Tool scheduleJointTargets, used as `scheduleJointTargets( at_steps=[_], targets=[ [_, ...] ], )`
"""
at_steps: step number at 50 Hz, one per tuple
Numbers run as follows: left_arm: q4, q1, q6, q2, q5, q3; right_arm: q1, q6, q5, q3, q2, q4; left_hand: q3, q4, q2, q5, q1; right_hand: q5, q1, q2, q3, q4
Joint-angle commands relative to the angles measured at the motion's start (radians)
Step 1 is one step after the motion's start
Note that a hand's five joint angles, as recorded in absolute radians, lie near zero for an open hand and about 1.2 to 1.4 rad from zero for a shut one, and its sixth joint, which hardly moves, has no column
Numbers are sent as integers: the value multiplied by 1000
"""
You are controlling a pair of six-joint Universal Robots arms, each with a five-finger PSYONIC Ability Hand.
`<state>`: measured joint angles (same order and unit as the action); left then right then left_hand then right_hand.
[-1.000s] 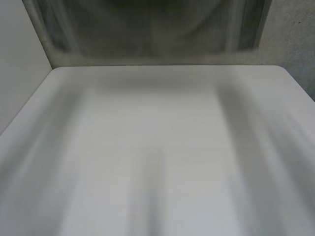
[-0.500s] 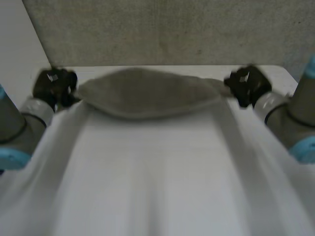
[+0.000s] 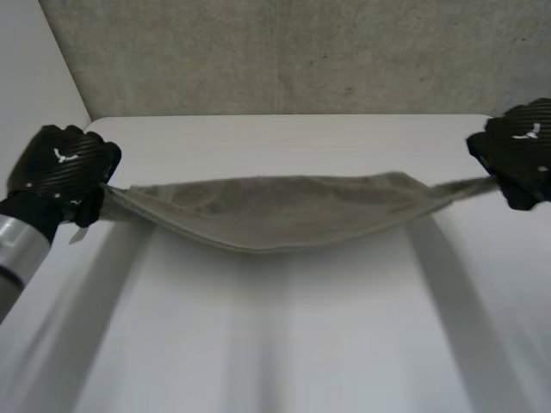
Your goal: Fold the towel.
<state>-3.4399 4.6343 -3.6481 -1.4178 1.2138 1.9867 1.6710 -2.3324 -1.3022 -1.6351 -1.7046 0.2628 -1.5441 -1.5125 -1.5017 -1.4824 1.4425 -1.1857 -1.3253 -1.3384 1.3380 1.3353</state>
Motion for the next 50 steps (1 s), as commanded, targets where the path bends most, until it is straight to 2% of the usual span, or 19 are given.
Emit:
scheduleJointTargets(
  at_steps=[1, 5, 7, 10, 12, 14, 15, 17, 18, 22, 26, 32, 33, 34, 35, 36, 37, 41, 50],
  targets=[
    [126, 41, 3, 109, -75, 26, -105, 84, 98, 0, -44, 173, 148, 116, 105, 261, -46, -36, -71, -58, 58, 61],
    [122, 64, 0, 100, -105, 26, -132, 91, 155, 3, -24, 173, 148, 116, 105, 261, -46, -36, -71, -58, 58, 61],
    [85, 72, 0, 1, -112, 0, -131, 85, 169, 4, 3, 151, 148, 116, 105, 261, -46, -36, -71, -58, 58, 61],
    [57, 70, -1, -72, -108, -26, -116, 51, 161, 32, 149, 67, 148, 116, 105, 261, -46, -36, -71, -58, 58, 61],
    [22, 43, -1, -229, -100, -107, -106, 35, 147, 63, 217, 27, 148, 116, 105, 261, -46, -36, -71, -58, 58, 61],
    [18, 25, -3, -310, -97, -155, -74, -2, 86, 148, 354, -13, 148, 116, 105, 261, -46, -36, -71, -58, 58, 61],
    [19, 8, -1, -401, -83, -211, -74, -2, 86, 149, 355, -13, 148, 116, 105, 261, -46, -36, -71, -58, 58, 61],
    [22, -8, -3, -482, -65, -273, -19, -13, -4, 254, 483, -14, 148, 116, 105, 261, -46, -36, -71, -58, 58, 61],
    [22, -8, -3, -483, -65, -273, -19, -13, -5, 254, 484, -14, 148, 116, 105, 261, -46, -36, -71, -58, 58, 61],
    [70, -48, -9, -697, 36, -448, 65, -15, -124, 424, 684, -14, 148, 116, 105, 261, -46, -36, -71, -58, 58, 61],
    [114, -61, -9, -826, 102, -586, 88, -19, -178, 538, 799, -22, 148, 116, 105, 261, -46, -36, -71, -58, 58, 61],
    [122, -66, -6, -889, 127, -663, 107, -65, -197, 690, 937, -25, 189, 157, 146, 301, -87, 21, -14, -1, 1, 4],
    [122, -69, -1, -898, 130, -677, 107, -65, -197, 690, 938, -25, 500, 468, 457, 612, -398, 22, -13, 0, 1, 3],
    [122, -75, 0, -903, 131, -686, 117, -83, -204, 717, 956, -24, 1058, 1026, 1015, 1171, -956, 411, 376, 389, -389, -386],
    [122, -75, 0, -903, 131, -686, 118, -84, -204, 718, 956, -24, 1063, 1032, 1021, 1176, -962, 415, 380, 393, -393, -390],
    [123, -84, 0, -902, 133, -690, 125, -100, -216, 737, 965, -24, 1370, 1338, 1327, 1482, -1268, 1025, 991, 1004, -1003, -1000],
    [123, -92, 5, -894, 132, -690, 131, -116, -229, 742, 970, -22, 1360, 1329, 1318, 1473, -1259, 1186, 1151, 1164, -1163, -1161],
    [126, -106, 8, -868, 131, -683, 138, -145, -250, 727, 951, -20, 1360, 1328, 1318, 1473, -1258, 1186, 1151, 1164, -1163, -1161],
    [154, -108, 100, -640, 127, -519, 151, -173, -204, 409, 619, -77, 1360, 1328, 1318, 1473, -1258, 1186, 1151, 1164, -1163, -1161]
  ],
)
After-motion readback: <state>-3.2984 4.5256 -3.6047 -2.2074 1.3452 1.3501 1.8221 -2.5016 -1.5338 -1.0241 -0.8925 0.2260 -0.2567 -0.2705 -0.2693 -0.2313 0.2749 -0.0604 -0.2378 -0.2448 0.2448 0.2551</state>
